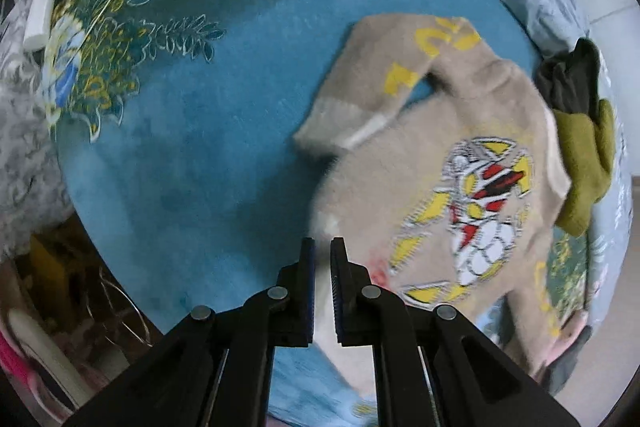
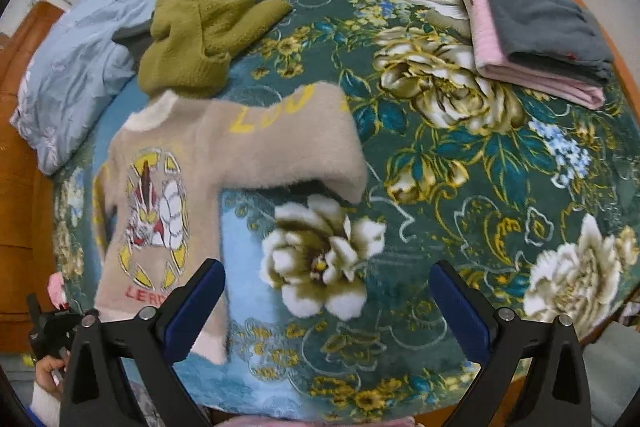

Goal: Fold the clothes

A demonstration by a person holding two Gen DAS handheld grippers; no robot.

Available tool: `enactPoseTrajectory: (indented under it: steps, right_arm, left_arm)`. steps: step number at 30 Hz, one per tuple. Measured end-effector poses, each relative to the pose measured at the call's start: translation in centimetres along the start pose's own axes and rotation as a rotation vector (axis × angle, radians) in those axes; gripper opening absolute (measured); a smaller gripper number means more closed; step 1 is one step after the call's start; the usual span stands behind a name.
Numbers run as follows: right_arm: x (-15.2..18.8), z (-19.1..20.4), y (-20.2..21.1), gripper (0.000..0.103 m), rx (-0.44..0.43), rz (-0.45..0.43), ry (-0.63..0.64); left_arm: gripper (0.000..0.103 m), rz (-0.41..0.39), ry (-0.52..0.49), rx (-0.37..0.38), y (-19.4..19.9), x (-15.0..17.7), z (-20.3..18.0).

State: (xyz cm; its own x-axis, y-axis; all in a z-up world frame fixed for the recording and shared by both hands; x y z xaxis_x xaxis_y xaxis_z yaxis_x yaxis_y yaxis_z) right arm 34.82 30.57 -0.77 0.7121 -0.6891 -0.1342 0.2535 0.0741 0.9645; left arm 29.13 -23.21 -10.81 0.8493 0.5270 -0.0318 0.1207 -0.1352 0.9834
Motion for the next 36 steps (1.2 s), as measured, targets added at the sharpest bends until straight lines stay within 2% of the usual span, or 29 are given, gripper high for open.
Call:
enactPoseTrajectory:
  steps: [4,7,9,12,15,16,17,18,20,22,25,30,32,34,36]
  right_arm:
    - [-2.1,-2.7,-1.7,0.103,-0.091,0.01,-0.106]
    - [-3.4,-4.0,-4.0,0.103,-0.175,0.039,-0.197]
    - [-4.0,-4.2,-5.9,0.098,-0.244,0.072,-0.248]
    - [-4.4,-3.7,-9.0,0.09,-0.307,0.128,-0.318]
    - [-4.7,-3.4,-11.5,0.082,-0.324,0.172,-0.382]
    - [-4.9,-3.3,-12.3,0.073,-0.329,0.186,-0.404]
    - [-5.1,-3.2,-13.1,0.059,-0.33,0.2,-0.426]
    - [-5.4,-3.3,-13.7,0.05,-0.326,0.212,-0.45]
    - [-6.1,-3.6,-14.2,0.024,-0.319,0.22,-0.491]
    - [-7.2,-3.7,-13.9,0.013,-0.307,0.201,-0.517]
    - [-9.7,-3.2,-12.6,0.01,-0.3,0.12,-0.481]
    - [-15.0,0.5,-7.1,0.009,-0.226,-0.112,-0.188]
    - [-15.9,1.7,-5.8,0.009,-0.158,-0.187,-0.107]
    - [-16.6,2.0,-6.6,0.009,-0.078,-0.182,-0.071]
    - [-16.9,1.5,-8.8,0.009,-0.035,-0.101,-0.097]
  left_arm:
    - [0.008,-0.021,-0.02,0.02,2.5,1.7,-1.6]
    - [0.015,-0.046,-0.066,0.021,5.5,2.0,-2.9]
    - [0.02,-0.062,-0.091,0.033,7.0,2.7,-4.2]
    - [0.021,-0.08,-0.13,0.033,9.0,4.0,-6.0]
    - [0.021,-0.081,-0.162,0.011,9.9,4.9,-7.1]
    - [0.021,-0.078,-0.169,0.007,10.1,5.0,-7.3]
    - [0.021,-0.077,-0.171,0.002,10.2,5.1,-7.3]
    - [0.021,-0.078,-0.17,-0.004,10.3,5.2,-7.3]
    - [0.021,-0.078,-0.161,-0.019,10.5,5.4,-6.9]
    - [0.021,-0.076,-0.142,-0.032,10.5,5.5,-6.4]
    - [0.021,-0.069,-0.094,-0.04,10.4,5.5,-5.3]
    - [0.021,-0.061,-0.059,-0.054,10.2,5.1,-4.1]
    - [0.021,-0.055,-0.054,-0.059,10.0,5.0,-3.8]
    - [0.021,-0.049,-0.056,-0.063,9.8,5.0,-3.7]
    - [0.021,-0.042,-0.06,-0.067,9.6,4.9,-3.6]
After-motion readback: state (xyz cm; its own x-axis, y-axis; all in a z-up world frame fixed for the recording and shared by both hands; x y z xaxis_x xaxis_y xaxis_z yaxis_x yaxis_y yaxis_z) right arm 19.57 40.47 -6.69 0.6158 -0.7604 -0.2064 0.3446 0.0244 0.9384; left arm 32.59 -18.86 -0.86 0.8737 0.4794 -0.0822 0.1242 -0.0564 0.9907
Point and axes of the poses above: each gripper's, at about its wrist camera, not at the fingertips, and y roughly against the way its jaws point, z to its left, x to its underside, the point moved 1 cm from there along -y, roughly the way its jaws point, and after that the axes turned 6 degrees about -y, right-handed, at the moved point
